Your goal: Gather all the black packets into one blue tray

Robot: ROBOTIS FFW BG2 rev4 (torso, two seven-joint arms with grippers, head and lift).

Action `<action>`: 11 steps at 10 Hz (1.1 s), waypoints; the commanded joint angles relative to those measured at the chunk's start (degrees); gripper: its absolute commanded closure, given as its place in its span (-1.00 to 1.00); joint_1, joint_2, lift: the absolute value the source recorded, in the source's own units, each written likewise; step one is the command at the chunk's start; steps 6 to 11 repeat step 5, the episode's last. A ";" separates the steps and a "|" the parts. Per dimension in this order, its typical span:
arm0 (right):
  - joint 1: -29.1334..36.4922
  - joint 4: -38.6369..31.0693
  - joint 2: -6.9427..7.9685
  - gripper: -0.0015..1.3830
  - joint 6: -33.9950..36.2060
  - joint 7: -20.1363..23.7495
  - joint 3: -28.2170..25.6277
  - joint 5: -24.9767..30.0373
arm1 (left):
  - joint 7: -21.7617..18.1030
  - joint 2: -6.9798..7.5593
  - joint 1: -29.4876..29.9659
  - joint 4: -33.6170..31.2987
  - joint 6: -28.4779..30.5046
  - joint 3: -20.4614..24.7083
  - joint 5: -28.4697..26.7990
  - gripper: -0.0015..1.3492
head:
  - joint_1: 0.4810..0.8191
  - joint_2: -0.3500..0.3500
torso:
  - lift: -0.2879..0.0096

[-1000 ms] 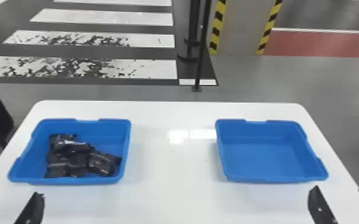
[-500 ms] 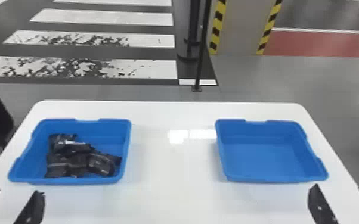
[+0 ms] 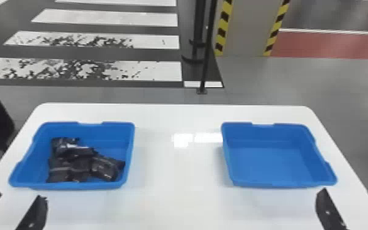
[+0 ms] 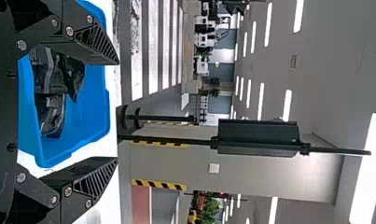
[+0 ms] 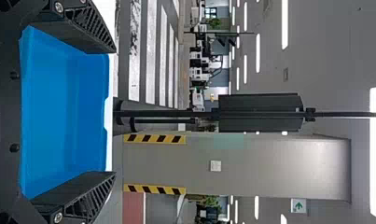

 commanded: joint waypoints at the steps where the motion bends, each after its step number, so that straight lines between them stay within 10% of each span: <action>1: -0.09 0.00 0.05 -0.87 -0.06 0.00 0.00 -0.23 | 0.00 -0.15 0.00 0.01 0.08 -0.04 -0.15 -0.51 | 0.27 -0.17 | 0.20; 11: -0.09 0.00 0.05 -0.87 -0.06 0.00 0.00 -0.34 | 0.00 -0.15 -0.14 0.01 0.36 -0.27 -0.03 -0.51 | 0.27 -0.19 | 0.20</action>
